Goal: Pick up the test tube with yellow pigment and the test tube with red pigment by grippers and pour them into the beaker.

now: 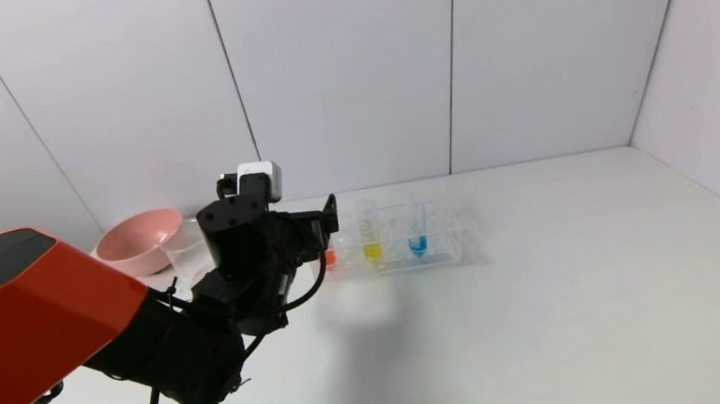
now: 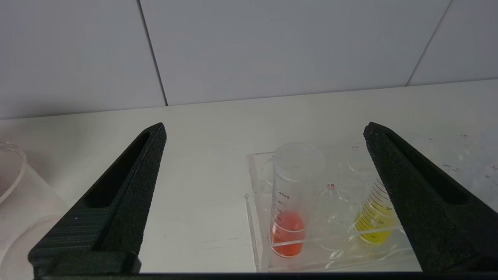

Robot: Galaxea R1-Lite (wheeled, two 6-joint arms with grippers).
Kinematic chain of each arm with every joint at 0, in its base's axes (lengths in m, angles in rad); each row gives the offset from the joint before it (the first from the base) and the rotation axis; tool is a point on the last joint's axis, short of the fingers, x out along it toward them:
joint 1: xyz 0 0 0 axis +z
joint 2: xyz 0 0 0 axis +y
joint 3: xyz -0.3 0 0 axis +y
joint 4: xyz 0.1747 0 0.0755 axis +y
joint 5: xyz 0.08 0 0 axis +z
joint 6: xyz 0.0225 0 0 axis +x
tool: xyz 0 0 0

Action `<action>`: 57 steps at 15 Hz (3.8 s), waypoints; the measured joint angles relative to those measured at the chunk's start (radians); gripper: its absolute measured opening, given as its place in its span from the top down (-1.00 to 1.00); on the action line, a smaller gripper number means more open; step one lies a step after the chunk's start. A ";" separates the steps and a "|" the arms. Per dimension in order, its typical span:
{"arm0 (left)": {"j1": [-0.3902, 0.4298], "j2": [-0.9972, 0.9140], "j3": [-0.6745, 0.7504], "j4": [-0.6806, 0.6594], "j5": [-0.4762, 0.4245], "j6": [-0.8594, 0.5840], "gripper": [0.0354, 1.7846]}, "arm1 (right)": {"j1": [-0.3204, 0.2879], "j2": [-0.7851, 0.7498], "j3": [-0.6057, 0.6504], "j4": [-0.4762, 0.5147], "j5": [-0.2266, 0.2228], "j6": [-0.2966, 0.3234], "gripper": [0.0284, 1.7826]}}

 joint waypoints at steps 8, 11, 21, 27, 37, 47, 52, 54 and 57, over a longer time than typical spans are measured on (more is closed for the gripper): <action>-0.007 0.116 -0.043 -0.090 0.057 0.031 -0.99 | 0.000 0.000 0.000 0.000 0.000 0.001 -0.91; -0.008 0.141 -0.057 -0.094 0.057 0.032 -0.99 | 0.000 0.000 0.000 0.000 0.000 0.000 -0.91; -0.010 0.180 -0.083 -0.101 0.054 0.043 -0.93 | 0.000 0.000 0.000 0.000 0.000 0.000 -0.91; -0.013 0.183 -0.089 -0.104 0.055 0.056 -0.03 | 0.000 0.000 0.000 0.000 0.000 0.001 -0.91; -0.013 0.180 -0.088 -0.118 0.056 0.060 0.53 | 0.000 0.000 0.000 0.000 0.000 0.000 -0.91; -0.019 0.116 -0.088 -0.105 0.056 0.111 0.53 | 0.000 0.000 0.000 0.000 0.000 0.000 -0.91; -0.047 0.024 -0.092 -0.046 0.057 0.149 0.53 | 0.000 0.000 0.000 0.000 0.000 0.000 -0.91; -0.059 -0.008 -0.098 -0.025 0.057 0.158 0.53 | 0.000 0.000 0.000 0.000 0.000 0.000 -0.91; -0.070 -0.063 -0.104 0.021 0.056 0.161 0.53 | 0.000 0.000 0.000 0.000 0.000 0.000 -0.91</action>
